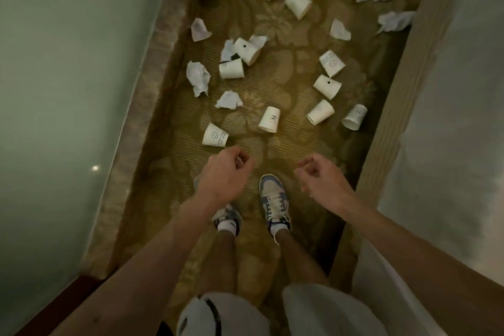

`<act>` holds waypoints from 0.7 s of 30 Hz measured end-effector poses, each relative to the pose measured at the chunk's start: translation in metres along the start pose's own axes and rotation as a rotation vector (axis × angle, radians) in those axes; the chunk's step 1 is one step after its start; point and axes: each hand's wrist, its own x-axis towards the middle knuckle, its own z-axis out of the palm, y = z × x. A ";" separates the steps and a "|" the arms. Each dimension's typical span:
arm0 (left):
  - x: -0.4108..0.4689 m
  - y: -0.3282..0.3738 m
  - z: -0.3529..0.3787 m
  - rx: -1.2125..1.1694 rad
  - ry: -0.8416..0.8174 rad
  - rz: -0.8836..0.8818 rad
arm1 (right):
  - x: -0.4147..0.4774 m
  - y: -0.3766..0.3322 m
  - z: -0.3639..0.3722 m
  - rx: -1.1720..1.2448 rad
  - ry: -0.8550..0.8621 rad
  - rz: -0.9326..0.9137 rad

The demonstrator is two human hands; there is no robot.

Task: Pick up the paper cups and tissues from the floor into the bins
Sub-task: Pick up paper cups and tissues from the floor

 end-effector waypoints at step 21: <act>0.328 -0.124 0.149 -0.203 -0.104 -0.045 | 0.347 0.084 0.083 0.065 0.087 0.110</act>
